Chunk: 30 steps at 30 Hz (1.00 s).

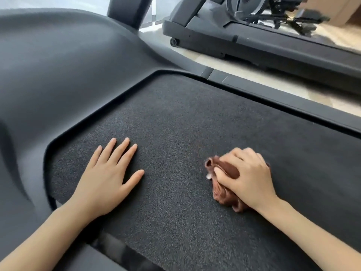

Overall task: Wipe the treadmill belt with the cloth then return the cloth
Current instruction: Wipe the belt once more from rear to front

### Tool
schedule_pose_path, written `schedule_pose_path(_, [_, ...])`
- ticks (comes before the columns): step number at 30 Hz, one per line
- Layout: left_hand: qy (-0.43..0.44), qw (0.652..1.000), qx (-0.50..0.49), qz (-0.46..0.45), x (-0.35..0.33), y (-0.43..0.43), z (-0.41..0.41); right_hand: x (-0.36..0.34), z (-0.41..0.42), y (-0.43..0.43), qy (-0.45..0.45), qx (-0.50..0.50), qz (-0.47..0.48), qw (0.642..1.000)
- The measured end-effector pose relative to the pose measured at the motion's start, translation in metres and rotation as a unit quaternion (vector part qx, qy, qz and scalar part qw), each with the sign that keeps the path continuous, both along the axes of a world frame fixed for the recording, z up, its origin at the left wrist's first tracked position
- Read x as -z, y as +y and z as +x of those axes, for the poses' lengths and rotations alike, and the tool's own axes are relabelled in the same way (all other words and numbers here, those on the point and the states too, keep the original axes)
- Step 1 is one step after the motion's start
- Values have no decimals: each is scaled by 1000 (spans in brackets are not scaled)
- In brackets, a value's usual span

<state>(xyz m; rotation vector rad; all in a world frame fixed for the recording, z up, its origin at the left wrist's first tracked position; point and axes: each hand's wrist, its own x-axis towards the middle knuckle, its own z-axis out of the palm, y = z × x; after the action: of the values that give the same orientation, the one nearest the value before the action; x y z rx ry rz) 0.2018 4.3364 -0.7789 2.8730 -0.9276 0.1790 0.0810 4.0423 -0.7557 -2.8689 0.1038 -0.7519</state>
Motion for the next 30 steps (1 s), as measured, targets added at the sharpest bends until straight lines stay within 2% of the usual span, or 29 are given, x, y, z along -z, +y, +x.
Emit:
schedule_pose_path(4, [8,1000,2,-6,1,2,2,-3,-68,-13,10,-24,-3,1000])
schedule_pose_path(8, [18,1000,-1,-4,1,2,1,-3,-59,-32,-6,-36,-19,999])
schedule_pose_path(13, [34,999,1,0,3,5,6,-4,24,-89,12,137,-20,990])
schedule_pose_path(19, [28,1000,-4,-13,1,4,3,-11,128,-108,69,255,8,964])
schedule_pose_path(21, [23,999,-4,-24,-1,2,0,-9,144,-83,66,239,8,969])
schedule_pose_path(24, [21,1000,-1,-23,-1,1,-3,-5,136,-28,38,152,-8,988])
schedule_pose_path(30, [14,1000,9,-19,0,4,-4,4,60,55,-50,35,5,998])
